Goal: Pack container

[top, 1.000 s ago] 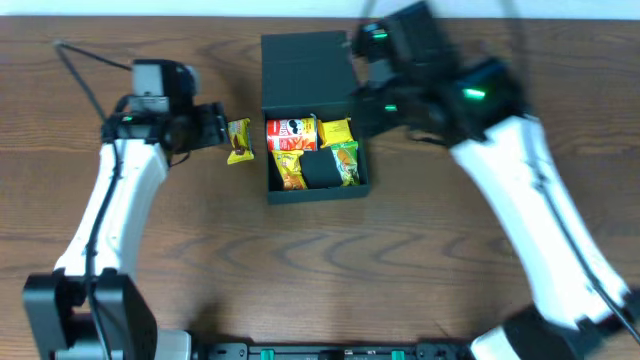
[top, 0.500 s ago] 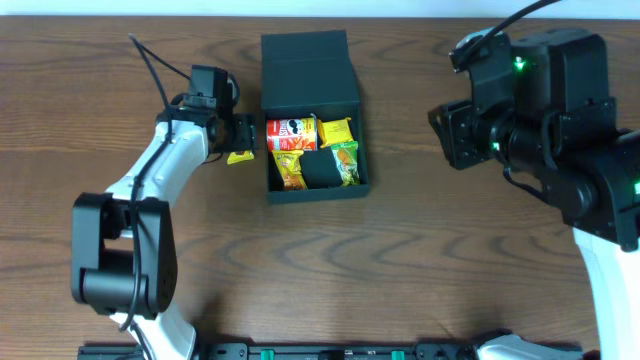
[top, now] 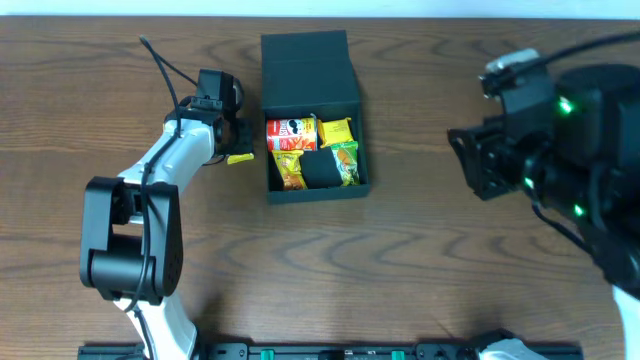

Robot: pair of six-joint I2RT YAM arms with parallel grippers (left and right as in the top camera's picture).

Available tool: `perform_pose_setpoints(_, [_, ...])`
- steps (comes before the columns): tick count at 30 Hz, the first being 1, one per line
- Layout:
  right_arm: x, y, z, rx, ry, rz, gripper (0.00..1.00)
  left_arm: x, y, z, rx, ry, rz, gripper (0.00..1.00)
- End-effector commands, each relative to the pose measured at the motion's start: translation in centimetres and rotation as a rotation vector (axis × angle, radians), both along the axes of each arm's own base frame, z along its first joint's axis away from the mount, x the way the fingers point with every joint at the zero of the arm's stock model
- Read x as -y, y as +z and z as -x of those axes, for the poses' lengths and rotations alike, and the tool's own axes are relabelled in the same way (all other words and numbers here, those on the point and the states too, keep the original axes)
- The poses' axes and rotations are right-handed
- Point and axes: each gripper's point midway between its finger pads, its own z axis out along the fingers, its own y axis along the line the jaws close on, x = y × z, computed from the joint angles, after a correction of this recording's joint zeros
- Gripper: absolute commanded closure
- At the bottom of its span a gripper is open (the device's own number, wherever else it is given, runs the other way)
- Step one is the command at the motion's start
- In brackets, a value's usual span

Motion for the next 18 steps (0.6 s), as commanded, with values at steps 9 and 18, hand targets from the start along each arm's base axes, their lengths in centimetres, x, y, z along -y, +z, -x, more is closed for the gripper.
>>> perform_pose_setpoints(9, [0.9, 0.4, 0.2, 0.025, -0.026, 0.023, 0.55, -0.1, -1.2, -0.2, -0.017, 0.006, -0.014, 0.94])
perform_pose_setpoints(18, [3.3, 1.4, 0.5, 0.084, -0.122, 0.088, 0.51, -0.3, -0.3, 0.6, -0.053, 0.020, -0.016, 0.94])
